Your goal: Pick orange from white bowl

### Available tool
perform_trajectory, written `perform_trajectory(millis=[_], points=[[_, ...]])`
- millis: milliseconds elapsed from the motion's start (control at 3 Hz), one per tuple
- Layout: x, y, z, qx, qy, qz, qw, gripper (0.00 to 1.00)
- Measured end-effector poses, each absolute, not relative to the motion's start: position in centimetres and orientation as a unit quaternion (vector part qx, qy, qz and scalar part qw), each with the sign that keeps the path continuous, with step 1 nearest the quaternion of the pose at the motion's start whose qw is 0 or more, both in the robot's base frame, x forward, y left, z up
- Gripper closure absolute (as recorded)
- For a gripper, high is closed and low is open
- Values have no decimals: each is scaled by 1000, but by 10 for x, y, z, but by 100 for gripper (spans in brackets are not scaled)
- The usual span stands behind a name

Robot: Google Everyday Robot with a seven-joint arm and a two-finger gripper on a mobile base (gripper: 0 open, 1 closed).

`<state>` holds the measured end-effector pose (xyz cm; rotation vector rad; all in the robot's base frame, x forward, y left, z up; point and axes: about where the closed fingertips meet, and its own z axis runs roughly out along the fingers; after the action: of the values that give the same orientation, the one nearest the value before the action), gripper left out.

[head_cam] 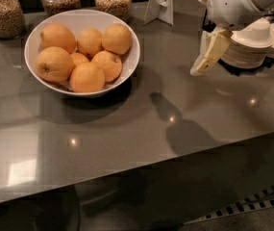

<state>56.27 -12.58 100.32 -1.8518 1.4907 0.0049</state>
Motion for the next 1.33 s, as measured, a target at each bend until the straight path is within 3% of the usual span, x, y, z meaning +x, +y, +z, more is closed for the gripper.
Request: perform_trajectory(millis=[333,667,1333], points=[[591,-85,1029,-742,531,17,408,0],[591,-85,1029,-742,531,17,408,0],[636,-49,1005,-803,481,4,352,0]])
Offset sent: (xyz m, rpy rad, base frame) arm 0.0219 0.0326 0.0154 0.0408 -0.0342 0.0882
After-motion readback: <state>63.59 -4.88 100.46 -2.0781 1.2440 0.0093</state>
